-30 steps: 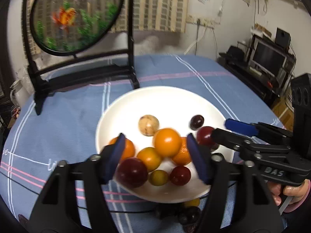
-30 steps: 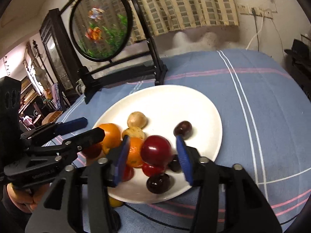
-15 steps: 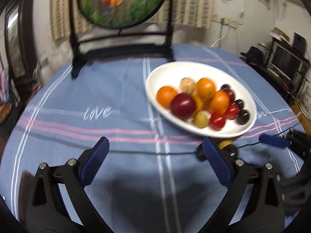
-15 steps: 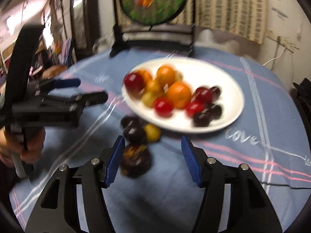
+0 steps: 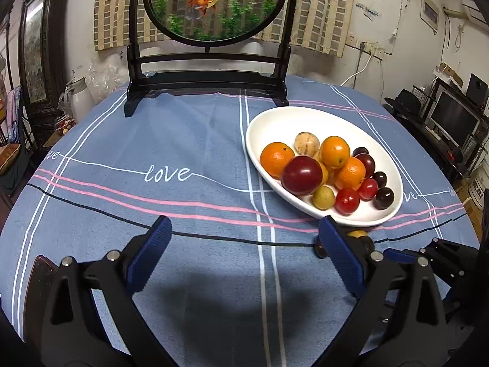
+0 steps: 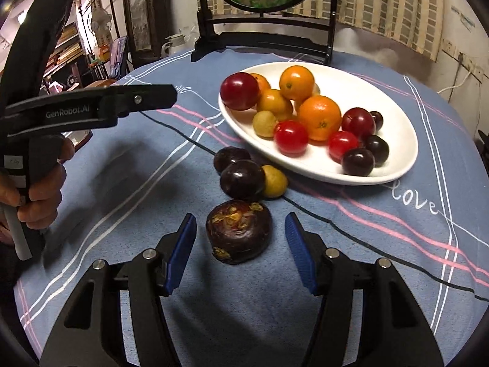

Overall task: Organize fruits
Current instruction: 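Grasp the large dark mangosteen with the right tool while the left grasps a dark plum, then place the dark plum and mangosteen on the plate, opening both tools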

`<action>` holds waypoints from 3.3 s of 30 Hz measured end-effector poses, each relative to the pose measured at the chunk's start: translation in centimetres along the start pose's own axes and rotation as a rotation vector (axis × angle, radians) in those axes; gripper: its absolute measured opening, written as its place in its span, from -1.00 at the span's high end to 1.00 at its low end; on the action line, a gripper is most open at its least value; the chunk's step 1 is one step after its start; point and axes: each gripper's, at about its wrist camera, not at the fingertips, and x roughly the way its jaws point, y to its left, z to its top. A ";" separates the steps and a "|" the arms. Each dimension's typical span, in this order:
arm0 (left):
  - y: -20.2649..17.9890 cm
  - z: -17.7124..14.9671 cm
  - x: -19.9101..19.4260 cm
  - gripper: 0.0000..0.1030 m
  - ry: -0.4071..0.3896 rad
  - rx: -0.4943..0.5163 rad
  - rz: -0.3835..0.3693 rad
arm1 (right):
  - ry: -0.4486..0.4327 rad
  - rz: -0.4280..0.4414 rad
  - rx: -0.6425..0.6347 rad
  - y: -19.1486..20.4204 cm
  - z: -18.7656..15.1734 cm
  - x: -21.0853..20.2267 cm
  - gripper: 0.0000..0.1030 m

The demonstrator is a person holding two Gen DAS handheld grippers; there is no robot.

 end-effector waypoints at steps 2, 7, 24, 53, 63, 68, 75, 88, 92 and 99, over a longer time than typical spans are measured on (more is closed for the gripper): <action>0.1 0.0 0.0 -0.91 0.000 -0.001 -0.002 | 0.010 -0.007 -0.006 0.2 0.1 0.3 -0.17; 0.3 0.0 -0.1 -0.91 -0.004 -0.011 -0.002 | 0.046 -0.016 0.002 0.2 0.2 1.4 -0.14; 0.6 -0.2 -0.1 -0.91 -0.007 -0.028 -0.014 | -0.090 0.119 0.285 -5.5 -0.9 -4.4 0.12; -10.1 -5.8 1.6 0.20 0.142 0.438 -0.263 | -0.100 0.101 0.412 -7.8 -1.7 -4.8 0.12; -10.6 -6.3 2.2 0.35 0.168 0.441 -0.255 | -0.104 0.097 0.413 -7.8 -1.8 -4.9 0.12; -10.5 -6.3 2.1 0.36 0.169 0.436 -0.256 | -0.106 0.096 0.412 -7.8 -1.7 -5.0 0.12; -10.1 -5.4 1.1 0.37 0.143 0.415 -0.281 | -0.124 0.101 0.401 -7.8 -1.5 -5.3 0.12; -8.2 7.4 4.9 0.38 0.010 0.232 -0.187 | -0.255 -0.016 0.367 -12.1 4.6 -3.0 0.12; -7.9 9.4 7.6 0.13 0.034 0.211 -0.129 | -0.230 -0.029 0.350 -13.2 6.3 -0.5 0.07; -5.6 8.7 4.0 -0.83 -0.038 0.160 -0.055 | -0.272 -0.061 0.283 -10.7 5.7 -3.4 -0.21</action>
